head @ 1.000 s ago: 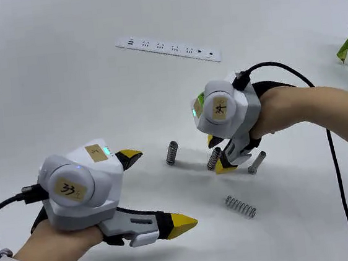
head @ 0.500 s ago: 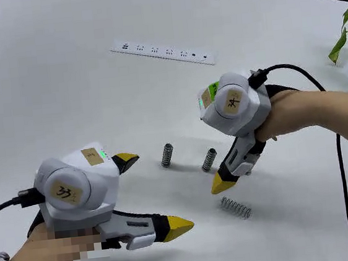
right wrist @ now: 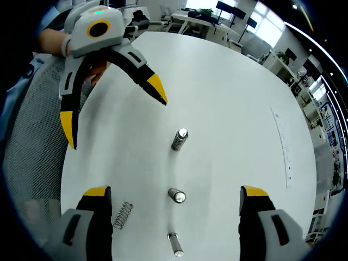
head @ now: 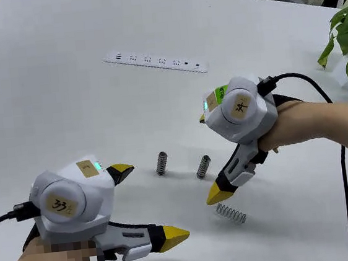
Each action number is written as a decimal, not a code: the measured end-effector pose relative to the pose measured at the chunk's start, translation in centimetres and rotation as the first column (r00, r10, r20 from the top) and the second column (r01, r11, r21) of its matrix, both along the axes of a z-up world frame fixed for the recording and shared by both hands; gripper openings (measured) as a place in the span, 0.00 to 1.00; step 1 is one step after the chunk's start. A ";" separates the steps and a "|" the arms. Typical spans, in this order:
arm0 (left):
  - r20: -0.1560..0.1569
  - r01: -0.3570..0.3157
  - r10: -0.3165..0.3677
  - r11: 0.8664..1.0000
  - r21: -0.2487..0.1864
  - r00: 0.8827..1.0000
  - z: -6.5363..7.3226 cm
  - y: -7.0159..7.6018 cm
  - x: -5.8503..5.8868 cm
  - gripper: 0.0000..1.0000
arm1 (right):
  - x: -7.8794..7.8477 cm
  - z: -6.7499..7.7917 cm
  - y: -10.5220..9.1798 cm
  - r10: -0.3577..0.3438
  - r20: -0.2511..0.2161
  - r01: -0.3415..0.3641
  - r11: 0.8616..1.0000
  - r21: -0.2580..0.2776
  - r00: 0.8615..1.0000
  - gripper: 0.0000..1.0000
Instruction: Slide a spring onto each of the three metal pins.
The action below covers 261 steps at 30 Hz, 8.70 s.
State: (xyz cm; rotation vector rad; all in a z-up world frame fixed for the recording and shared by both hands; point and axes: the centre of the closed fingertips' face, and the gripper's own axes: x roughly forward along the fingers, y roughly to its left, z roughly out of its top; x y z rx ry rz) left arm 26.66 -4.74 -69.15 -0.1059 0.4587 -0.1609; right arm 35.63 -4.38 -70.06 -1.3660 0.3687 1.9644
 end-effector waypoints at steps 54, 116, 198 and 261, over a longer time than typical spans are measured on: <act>-0.073 0.111 -0.105 0.990 0.083 0.992 0.4 0.0 -0.3 0.92 | 2.1 0.0 -13.4 -0.429 -0.240 0.466 0.875 0.129 0.871 0.99; -0.501 0.730 -0.573 0.656 0.193 0.648 -5.7 -9.4 8.5 0.15 | 0.9 -2.0 -19.4 -0.558 -0.332 0.614 0.785 0.084 0.760 0.97; -0.150 0.522 -0.506 0.848 0.090 0.849 -1.3 -9.3 0.2 0.10 | -6.0 1.9 -11.4 -0.323 -0.492 0.411 0.908 0.079 0.808 0.50; -0.127 0.585 -0.575 0.809 0.063 0.808 -0.3 -11.6 0.9 0.09 | -9.3 4.2 -10.2 -0.198 -0.449 0.256 0.964 0.072 0.871 0.12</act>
